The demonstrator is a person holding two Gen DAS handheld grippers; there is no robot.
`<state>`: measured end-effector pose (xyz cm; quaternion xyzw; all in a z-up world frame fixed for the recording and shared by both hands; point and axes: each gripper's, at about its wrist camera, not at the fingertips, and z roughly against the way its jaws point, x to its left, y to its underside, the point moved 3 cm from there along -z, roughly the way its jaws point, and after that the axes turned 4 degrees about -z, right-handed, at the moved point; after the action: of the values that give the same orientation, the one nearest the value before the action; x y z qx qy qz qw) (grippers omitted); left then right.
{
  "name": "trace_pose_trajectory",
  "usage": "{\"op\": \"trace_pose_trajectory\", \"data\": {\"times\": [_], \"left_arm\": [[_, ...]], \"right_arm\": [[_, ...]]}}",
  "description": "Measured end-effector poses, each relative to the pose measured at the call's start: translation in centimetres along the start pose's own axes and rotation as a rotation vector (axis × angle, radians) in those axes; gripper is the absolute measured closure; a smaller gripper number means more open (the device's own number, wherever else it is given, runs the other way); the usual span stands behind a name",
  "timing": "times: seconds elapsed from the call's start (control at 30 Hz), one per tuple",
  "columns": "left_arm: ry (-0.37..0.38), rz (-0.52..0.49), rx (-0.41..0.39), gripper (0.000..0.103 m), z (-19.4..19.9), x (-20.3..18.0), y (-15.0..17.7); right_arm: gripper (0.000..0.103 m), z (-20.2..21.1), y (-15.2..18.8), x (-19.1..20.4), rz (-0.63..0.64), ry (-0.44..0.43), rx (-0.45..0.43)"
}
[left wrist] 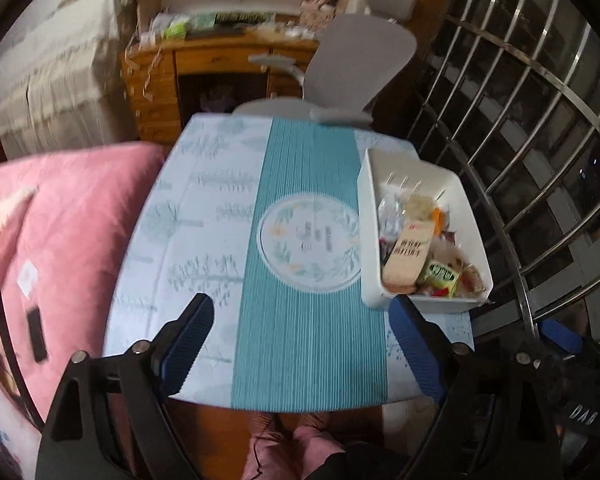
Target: Organize snacks
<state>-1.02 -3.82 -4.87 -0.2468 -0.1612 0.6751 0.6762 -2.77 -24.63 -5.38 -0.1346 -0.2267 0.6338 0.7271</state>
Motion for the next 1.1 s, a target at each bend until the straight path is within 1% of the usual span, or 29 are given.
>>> {"op": "trace_pose_trajectory", "data": {"times": [0.07,0.13,0.2,0.27,0.3,0.37,0.4,0.43,0.63,0.8,1.0,1.1], "left_arm": [[-0.032,-0.021,0.003,0.013,1.0,-0.8,-0.9],[-0.057,-0.035,0.012,0.012,1.9,-1.7,-1.5],[-0.078,-0.068,-0.015,0.012,2.9,-2.7,-1.8],[-0.11,-0.086,-0.034,0.008,3.6,-3.5,-1.9],[-0.113,-0.087,-0.038,0.006,3.8,-3.8,-1.9],[-0.135,-0.09,-0.052,0.006,4.2,-4.1,-1.9],[-0.143,-0.091,-0.059,0.005,4.4,-4.1,-1.9],[-0.152,-0.09,-0.067,0.001,4.6,-4.1,-2.0],[-0.173,-0.092,-0.104,0.001,4.7,-4.1,-1.9],[-0.181,-0.1,-0.083,0.001,3.7,-4.0,-1.4],[-0.185,-0.111,-0.079,0.001,3.2,-4.2,-1.4],[-0.164,-0.125,-0.078,0.001,2.8,-4.4,-1.3]], "right_arm": [[0.004,1.0,-0.3,0.2,0.019,0.031,-0.013],[0.003,2.2,-0.6,0.2,0.017,0.033,-0.022],[0.003,3.1,-0.7,0.2,0.02,0.03,-0.037],[0.001,3.9,-0.8,0.2,0.025,0.042,-0.07],[0.0,4.1,-0.9,0.2,0.02,0.044,-0.077],[0.0,4.1,-0.9,0.0,0.006,0.035,-0.074],[0.0,4.1,-0.9,-0.1,0.002,0.033,-0.075],[0.0,4.1,-0.9,-0.2,-0.001,0.032,-0.077],[0.0,3.7,-0.8,-0.7,-0.012,0.032,-0.092],[0.0,3.2,-0.8,-1.6,-0.044,0.047,-0.105],[0.0,2.8,-1.1,-1.6,-0.042,0.048,-0.104],[0.0,2.5,-1.2,-1.7,-0.041,0.05,-0.096]]}}
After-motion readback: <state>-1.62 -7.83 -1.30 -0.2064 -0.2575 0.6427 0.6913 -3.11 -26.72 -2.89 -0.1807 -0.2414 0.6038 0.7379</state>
